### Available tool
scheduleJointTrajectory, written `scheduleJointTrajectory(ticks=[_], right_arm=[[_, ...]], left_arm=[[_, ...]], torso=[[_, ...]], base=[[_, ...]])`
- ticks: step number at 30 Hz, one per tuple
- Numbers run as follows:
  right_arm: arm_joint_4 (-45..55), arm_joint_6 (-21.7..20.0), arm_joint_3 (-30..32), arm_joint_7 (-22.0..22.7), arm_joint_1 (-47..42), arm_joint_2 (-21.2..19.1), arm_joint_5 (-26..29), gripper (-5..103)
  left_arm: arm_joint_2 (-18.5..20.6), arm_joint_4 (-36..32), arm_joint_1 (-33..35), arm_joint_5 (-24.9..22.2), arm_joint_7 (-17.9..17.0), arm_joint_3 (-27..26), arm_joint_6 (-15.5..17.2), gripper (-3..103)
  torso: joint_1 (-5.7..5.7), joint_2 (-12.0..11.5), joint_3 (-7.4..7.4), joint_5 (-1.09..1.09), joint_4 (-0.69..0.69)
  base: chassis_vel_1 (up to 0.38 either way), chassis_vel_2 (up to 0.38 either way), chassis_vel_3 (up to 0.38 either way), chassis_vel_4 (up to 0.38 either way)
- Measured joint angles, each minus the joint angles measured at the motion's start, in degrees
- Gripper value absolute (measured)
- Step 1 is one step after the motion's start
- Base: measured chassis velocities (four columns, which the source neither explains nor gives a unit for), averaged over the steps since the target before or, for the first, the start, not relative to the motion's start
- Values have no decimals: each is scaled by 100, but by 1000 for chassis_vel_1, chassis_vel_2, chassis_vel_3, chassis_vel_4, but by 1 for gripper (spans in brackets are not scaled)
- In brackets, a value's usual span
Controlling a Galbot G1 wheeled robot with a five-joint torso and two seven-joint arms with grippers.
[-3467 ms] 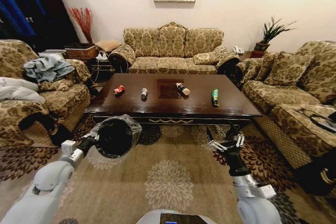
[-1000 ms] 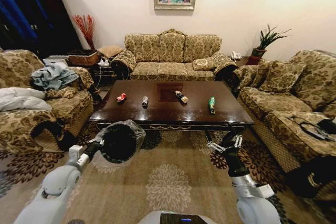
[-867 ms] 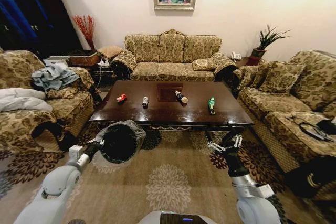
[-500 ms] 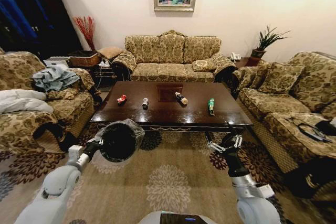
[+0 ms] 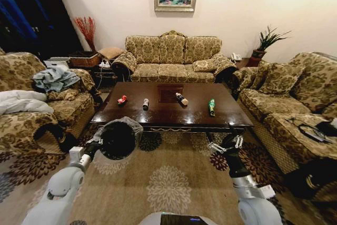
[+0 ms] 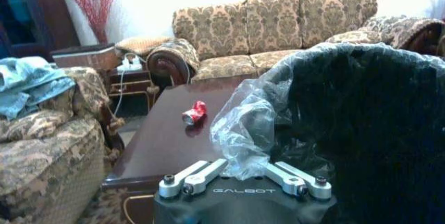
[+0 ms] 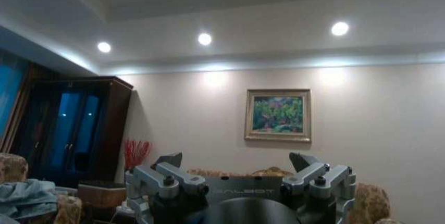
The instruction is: Move to the front of the table and place the trash on the table into the trash bin.
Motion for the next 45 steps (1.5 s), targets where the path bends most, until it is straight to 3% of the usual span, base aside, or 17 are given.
scheduleJointTrajectory(ticks=[6, 14, 22, 29, 37, 42, 45], right_arm=[[-14, 0, -37, -9, 21, 26, -15, 100], [-12, -22, 32, -9, 27, -32, 4, 100], [-11, -37, 22, -8, 28, -16, 9, 100], [-17, -36, 5, -8, -5, -3, 3, 100], [-25, 10, 50, 27, 31, -62, 87, 100], [-10, -440, 71, -22, -81, -35, -99, 100], [8, -504, 39, -102, -76, -29, -132, 100]], left_arm=[[102, 28, 64, -9, -33, -46, -54, 0], [19, -61, 10, 284, -258, -73, -457, 0], [53, -186, 32, 232, -347, -107, -327, 0], [60, -89, -27, 50, -521, 5, -142, 0], [53, 11, -88, 25, -559, 74, -108, 0], [-62, 152, -127, 25, -547, 53, 100, 0], [-114, 221, -126, 76, -539, 42, 185, 0]], torso=[[-7, -13, -7, -2, 0], [-14, -28, -15, -1, 0], [26, 61, 33, 0, 0], [156, 342, 185, -1, 0], [213, 466, 252, 0, 0], [214, 470, 255, 0, 0], [212, 467, 253, -2, 0]], base=[[0, 0, 0, 0], [0, 0, 0, 0], [0, 0, 0, 0], [0, 0, 0, 0], [0, 0, 0, 0], [0, 0, 0, 0], [0, 0, 0, 0]])
